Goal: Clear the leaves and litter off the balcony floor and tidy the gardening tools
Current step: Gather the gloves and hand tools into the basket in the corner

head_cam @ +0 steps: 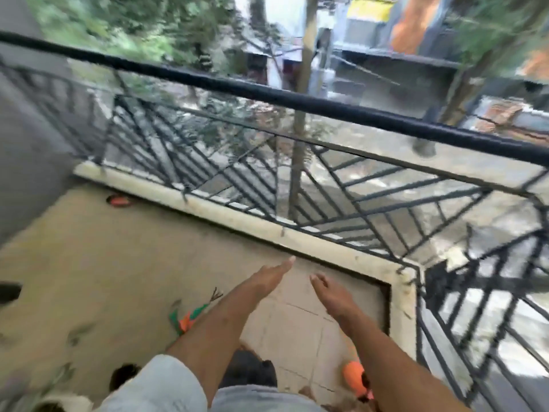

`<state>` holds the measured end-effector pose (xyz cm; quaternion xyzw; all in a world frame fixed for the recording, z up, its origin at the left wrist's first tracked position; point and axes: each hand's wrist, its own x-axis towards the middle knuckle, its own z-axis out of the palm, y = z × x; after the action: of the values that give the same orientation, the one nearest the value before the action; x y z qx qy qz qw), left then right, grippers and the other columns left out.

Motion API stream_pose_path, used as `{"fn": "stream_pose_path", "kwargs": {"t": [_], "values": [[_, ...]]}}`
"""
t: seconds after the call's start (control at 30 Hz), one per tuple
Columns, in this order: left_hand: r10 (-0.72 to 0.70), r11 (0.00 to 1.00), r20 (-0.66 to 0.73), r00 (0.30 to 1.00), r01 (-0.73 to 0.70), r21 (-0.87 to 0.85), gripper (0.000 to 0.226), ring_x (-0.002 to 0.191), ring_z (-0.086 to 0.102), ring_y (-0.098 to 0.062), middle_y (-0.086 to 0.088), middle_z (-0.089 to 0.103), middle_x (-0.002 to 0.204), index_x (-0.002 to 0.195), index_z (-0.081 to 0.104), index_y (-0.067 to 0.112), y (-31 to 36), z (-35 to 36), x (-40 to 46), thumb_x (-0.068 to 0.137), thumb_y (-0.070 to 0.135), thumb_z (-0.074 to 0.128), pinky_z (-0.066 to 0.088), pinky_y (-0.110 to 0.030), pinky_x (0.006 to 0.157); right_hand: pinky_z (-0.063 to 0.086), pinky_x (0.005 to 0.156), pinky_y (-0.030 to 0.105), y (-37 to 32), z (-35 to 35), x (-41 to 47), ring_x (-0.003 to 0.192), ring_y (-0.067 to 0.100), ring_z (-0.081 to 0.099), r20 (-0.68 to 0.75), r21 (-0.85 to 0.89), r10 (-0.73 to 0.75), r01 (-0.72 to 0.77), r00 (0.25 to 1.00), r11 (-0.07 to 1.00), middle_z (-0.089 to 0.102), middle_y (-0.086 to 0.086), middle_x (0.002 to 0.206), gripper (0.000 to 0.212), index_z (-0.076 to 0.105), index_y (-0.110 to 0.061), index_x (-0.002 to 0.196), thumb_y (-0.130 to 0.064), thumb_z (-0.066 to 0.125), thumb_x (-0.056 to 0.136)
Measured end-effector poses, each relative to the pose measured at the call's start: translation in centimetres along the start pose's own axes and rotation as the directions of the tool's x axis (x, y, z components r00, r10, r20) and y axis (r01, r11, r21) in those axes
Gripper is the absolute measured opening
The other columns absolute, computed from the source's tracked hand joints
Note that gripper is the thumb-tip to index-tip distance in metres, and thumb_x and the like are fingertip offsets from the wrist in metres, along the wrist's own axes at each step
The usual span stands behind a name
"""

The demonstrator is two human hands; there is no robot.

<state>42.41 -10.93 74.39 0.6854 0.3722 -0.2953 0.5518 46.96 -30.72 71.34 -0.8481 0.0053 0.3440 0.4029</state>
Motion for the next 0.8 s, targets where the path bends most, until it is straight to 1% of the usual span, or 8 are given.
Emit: {"fn": "stream_pose_path", "kwargs": {"t": [0.17,0.3,0.37,0.43,0.53,0.6,0.67,0.8], "values": [[-0.093,0.989,-0.183,0.979,0.069,-0.134,0.143,0.163,0.017,-0.024,0.002,0.012,0.178,0.166,0.031,0.043,-7.6,-8.9,-0.8,0.044,0.116,0.045,0.016,-0.052,0.131,0.047,0.103,0.031,-7.0,5.7,2.5,0.123,0.013,0.060,0.192,-0.170,-0.133,0.166,0.972,0.971,0.063,-0.002,0.140,0.051,0.057,-0.026,0.145,-0.055,0.051,0.105],[-0.125,0.919,-0.230,0.965,0.025,-0.394,0.103,0.164,0.013,-0.025,0.000,0.014,0.178,0.169,0.024,0.032,-13.5,-14.6,-4.7,0.088,0.090,0.049,0.014,-0.045,0.132,0.048,0.103,0.033,-11.9,11.7,4.2,0.118,0.016,0.063,0.324,-0.307,-0.177,0.281,0.929,0.910,0.067,0.004,0.132,0.048,0.060,-0.023,0.143,-0.051,0.054,0.104],[-0.186,0.865,-0.257,0.948,0.034,-0.500,0.113,0.159,0.029,-0.028,-0.008,0.029,0.174,0.164,0.041,0.030,-17.0,-16.7,-5.1,0.075,0.098,0.054,0.024,-0.047,0.130,0.045,0.095,0.028,-13.6,14.4,4.9,0.118,0.016,0.063,0.384,-0.384,-0.191,0.344,0.903,0.857,0.068,0.004,0.131,0.047,0.060,-0.026,0.142,-0.052,0.055,0.103],[-0.246,0.795,-0.330,0.911,-0.004,-0.606,0.123,0.138,0.056,-0.029,-0.015,0.054,0.156,0.155,0.053,0.015,-20.9,-18.5,-5.1,0.067,0.102,0.056,0.041,-0.038,0.118,0.049,0.096,0.030,-14.9,17.0,5.5,0.116,0.016,0.066,0.446,-0.447,-0.180,0.393,0.877,0.803,0.069,0.002,0.128,0.051,0.061,-0.032,0.140,-0.061,0.056,0.098],[-0.336,0.682,-0.358,0.871,-0.037,-0.730,0.075,0.077,0.056,-0.001,0.003,0.068,0.107,0.139,0.062,0.012,-24.2,-20.5,-6.7,0.099,0.074,0.049,0.045,-0.005,0.065,0.055,0.099,0.036,-16.1,20.5,7.1,0.111,0.013,0.069,0.525,-0.483,-0.180,0.466,0.832,0.741,0.070,-0.002,0.124,0.064,0.062,-0.036,0.136,-0.074,0.056,0.086],[-0.357,0.580,-0.317,0.879,-0.057,-0.813,0.055,0.066,0.056,0.007,0.013,0.068,0.091,0.125,0.067,0.021,-26.1,-21.1,-8.9,0.107,0.066,0.041,0.049,-0.007,0.074,0.057,0.093,0.035,-17.0,22.4,7.6,0.111,0.017,0.069,0.571,-0.529,-0.162,0.512,0.805,0.677,0.071,0.000,0.123,0.050,0.063,-0.035,0.135,-0.064,0.061,0.094],[-0.391,0.492,-0.315,0.865,-0.092,-0.866,0.057,0.101,0.066,-0.002,0.008,0.062,0.121,0.133,0.064,0.032,-27.9,-21.1,-10.7,0.104,0.072,0.038,0.040,-0.032,0.111,0.056,0.096,0.037,-18.1,23.9,7.4,0.112,0.021,0.069,0.606,-0.541,-0.168,0.557,0.778,0.630,0.072,0.003,0.121,0.051,0.063,-0.033,0.134,-0.064,0.062,0.094],[-0.528,0.245,-0.295,0.796,-0.190,-0.951,0.073,0.154,0.034,-0.022,0.004,0.040,0.163,0.162,0.040,0.030,-33.1,-19.6,-12.7,0.103,0.071,0.046,0.029,-0.042,0.120,0.056,0.098,0.039,-20.1,28.5,7.8,0.110,0.024,0.070,0.706,-0.566,-0.116,0.656,0.698,0.499,0.072,0.003,0.122,0.075,0.062,-0.034,0.134,-0.087,0.055,0.081]]}}
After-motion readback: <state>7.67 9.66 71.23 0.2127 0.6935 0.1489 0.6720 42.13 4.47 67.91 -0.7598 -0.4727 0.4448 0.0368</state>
